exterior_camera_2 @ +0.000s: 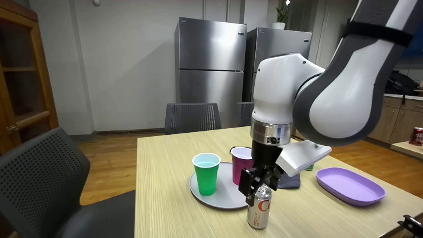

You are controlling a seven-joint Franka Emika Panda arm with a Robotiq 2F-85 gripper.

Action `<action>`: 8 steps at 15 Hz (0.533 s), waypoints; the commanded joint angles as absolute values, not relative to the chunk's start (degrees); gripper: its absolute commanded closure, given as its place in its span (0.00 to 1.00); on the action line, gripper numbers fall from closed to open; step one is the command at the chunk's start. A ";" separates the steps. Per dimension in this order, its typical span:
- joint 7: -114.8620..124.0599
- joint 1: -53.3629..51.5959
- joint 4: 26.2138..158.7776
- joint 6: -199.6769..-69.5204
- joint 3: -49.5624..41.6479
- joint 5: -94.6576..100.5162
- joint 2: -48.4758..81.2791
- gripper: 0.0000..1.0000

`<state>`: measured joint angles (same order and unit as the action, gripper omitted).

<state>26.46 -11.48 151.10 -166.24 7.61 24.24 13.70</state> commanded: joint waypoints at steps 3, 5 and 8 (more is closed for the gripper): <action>30.10 -13.79 150.36 -167.46 5.16 26.05 15.01 0.00; 30.31 -14.23 150.46 -167.86 4.72 25.93 15.19 0.00; 30.47 -14.87 150.63 -168.36 4.27 25.80 15.47 0.00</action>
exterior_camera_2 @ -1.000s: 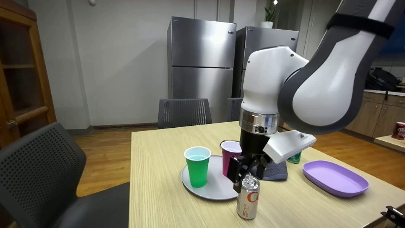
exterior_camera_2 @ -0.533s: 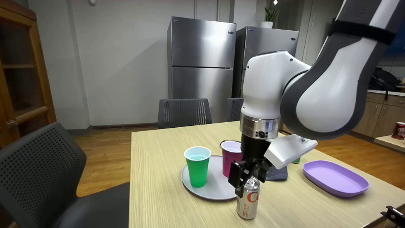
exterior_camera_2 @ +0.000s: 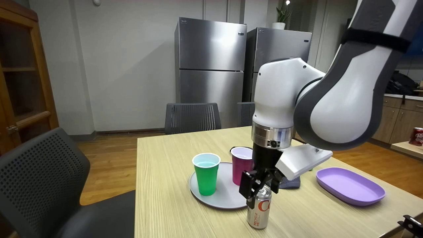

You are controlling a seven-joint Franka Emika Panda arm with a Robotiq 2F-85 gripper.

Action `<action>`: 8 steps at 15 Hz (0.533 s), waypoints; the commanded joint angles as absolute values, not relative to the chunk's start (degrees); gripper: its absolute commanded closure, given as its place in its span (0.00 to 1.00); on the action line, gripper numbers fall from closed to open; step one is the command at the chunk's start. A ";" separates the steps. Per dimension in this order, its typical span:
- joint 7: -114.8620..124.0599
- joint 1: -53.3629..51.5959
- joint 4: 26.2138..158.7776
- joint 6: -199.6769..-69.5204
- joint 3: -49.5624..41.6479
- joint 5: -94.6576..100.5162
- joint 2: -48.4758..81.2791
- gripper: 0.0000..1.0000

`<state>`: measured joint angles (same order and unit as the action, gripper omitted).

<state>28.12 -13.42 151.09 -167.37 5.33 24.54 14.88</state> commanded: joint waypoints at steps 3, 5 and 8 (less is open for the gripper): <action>30.72 -15.50 150.57 -168.69 3.71 25.87 15.65 0.00; 30.76 -15.91 150.55 -168.86 3.17 25.91 15.56 0.00; 30.78 -16.58 150.56 -168.94 2.38 25.91 15.53 0.00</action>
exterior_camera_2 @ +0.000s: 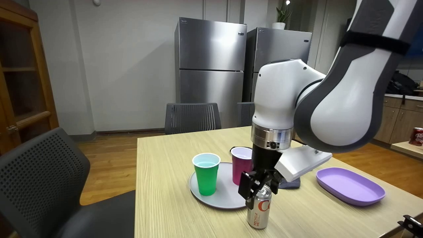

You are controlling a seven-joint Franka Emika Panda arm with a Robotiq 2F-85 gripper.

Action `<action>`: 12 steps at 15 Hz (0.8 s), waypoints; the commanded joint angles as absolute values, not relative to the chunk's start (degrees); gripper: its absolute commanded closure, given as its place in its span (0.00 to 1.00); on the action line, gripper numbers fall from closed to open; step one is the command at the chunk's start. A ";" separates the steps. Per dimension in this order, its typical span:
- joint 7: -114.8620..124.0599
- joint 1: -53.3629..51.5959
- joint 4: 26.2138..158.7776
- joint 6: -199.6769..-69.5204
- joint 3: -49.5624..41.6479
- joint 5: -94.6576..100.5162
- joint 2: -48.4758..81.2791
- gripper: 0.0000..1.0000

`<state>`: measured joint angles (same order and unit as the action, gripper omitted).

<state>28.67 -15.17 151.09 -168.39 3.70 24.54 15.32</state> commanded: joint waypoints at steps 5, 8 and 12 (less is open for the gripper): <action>30.81 -17.61 150.70 -169.43 1.22 25.92 15.51 0.51; 30.97 -18.32 150.80 -169.56 0.37 25.94 15.35 0.62; 30.93 -17.83 151.64 -168.85 0.85 23.83 13.50 0.62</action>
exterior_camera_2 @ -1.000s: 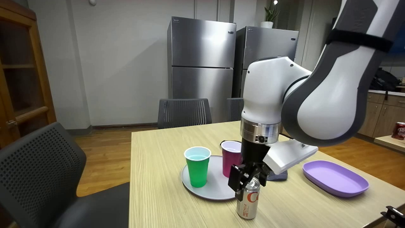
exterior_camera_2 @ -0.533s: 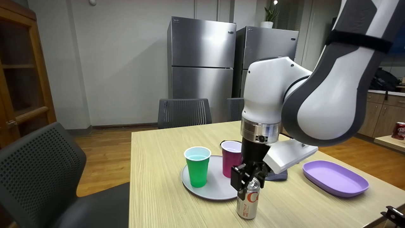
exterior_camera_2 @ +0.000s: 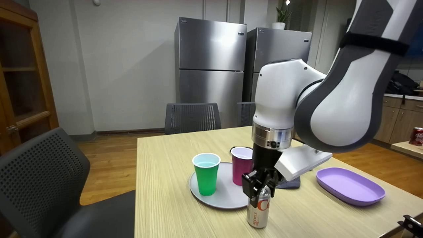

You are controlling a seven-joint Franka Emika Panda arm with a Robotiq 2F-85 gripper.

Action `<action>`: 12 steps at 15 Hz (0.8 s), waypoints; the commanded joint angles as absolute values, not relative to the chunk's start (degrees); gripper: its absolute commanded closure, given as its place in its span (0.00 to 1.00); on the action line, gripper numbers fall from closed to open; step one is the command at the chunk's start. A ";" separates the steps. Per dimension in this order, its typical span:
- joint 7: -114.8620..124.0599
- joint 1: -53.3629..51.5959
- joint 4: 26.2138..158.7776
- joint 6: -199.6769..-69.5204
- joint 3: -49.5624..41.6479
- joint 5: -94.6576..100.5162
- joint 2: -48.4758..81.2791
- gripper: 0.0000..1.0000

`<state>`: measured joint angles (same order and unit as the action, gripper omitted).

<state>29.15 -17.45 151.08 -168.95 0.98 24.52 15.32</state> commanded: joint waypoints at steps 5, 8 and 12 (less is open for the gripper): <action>28.24 -14.65 152.84 -166.81 4.25 15.99 10.30 0.62; 26.45 -13.22 153.40 -165.70 5.81 12.38 8.29 0.62; 21.46 -12.69 153.98 -162.34 6.44 5.53 4.81 0.62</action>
